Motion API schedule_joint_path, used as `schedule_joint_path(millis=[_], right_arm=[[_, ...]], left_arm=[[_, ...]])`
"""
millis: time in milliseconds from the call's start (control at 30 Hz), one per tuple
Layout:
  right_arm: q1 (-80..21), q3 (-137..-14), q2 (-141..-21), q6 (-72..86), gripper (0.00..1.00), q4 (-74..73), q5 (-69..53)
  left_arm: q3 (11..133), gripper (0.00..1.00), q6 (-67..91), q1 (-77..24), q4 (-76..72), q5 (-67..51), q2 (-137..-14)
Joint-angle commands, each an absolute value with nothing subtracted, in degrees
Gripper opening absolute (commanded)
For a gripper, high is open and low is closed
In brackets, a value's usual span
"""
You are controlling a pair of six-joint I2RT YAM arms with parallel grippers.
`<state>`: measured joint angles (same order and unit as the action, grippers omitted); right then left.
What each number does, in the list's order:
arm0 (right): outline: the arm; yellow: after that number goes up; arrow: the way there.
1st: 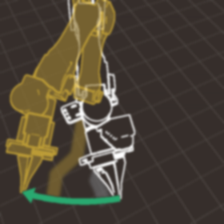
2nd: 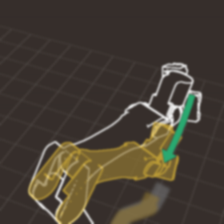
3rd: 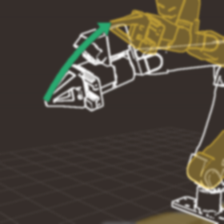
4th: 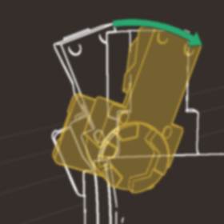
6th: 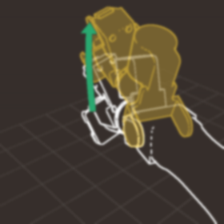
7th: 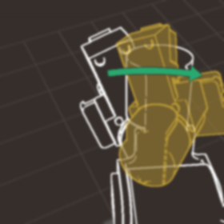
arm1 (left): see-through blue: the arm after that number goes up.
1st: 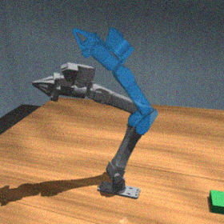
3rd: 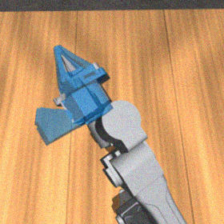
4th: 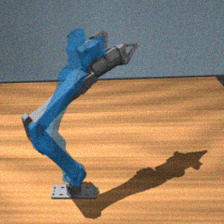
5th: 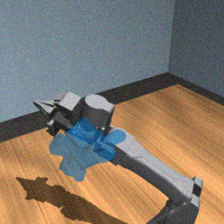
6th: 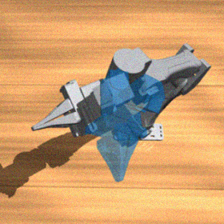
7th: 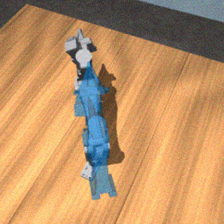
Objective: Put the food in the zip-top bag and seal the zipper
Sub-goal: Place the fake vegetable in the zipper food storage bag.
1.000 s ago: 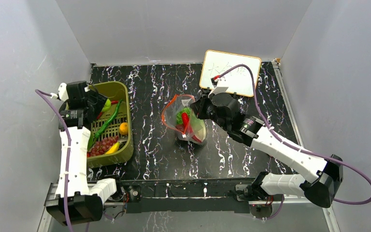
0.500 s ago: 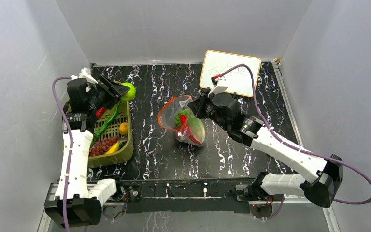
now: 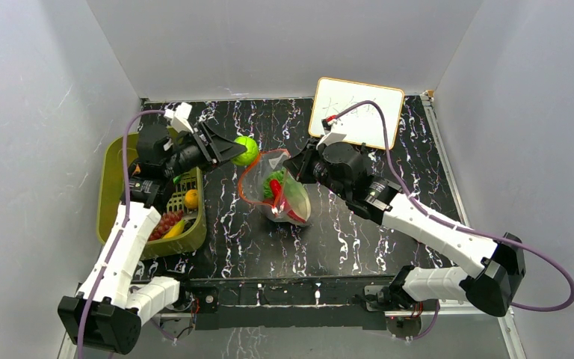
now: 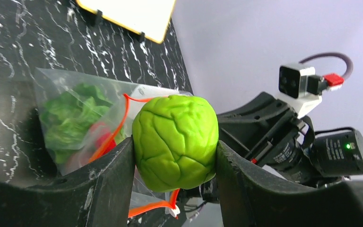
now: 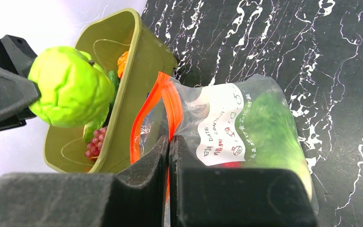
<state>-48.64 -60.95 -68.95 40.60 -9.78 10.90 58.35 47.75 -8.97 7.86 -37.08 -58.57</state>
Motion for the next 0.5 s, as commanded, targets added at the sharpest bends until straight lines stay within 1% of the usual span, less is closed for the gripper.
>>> schedule_joint_path(millis=[0, 133, 367, 467], right_arm=[[-48.69, -63.89, -69.19, 42.20, 0.00, -3.69, 9.70], [-48.61, -63.63, -69.25, 42.98, 0.00, -3.47, 9.88], [-48.68, -63.40, -69.66, 43.12, 0.00, -3.20, 10.27], [-48.69, -63.86, -69.70, 42.99, 0.00, -3.30, 10.04]], left_arm=[[56.77, 0.16, 48.70, -11.79, 3.28, -39.40, -57.66], [56.49, 0.16, 47.84, -13.02, 5.79, -39.17, -58.70], [53.08, 0.17, 48.91, -16.21, 2.61, -37.73, -59.42], [54.03, 0.17, 47.73, -17.36, 4.82, -36.10, -61.31]])
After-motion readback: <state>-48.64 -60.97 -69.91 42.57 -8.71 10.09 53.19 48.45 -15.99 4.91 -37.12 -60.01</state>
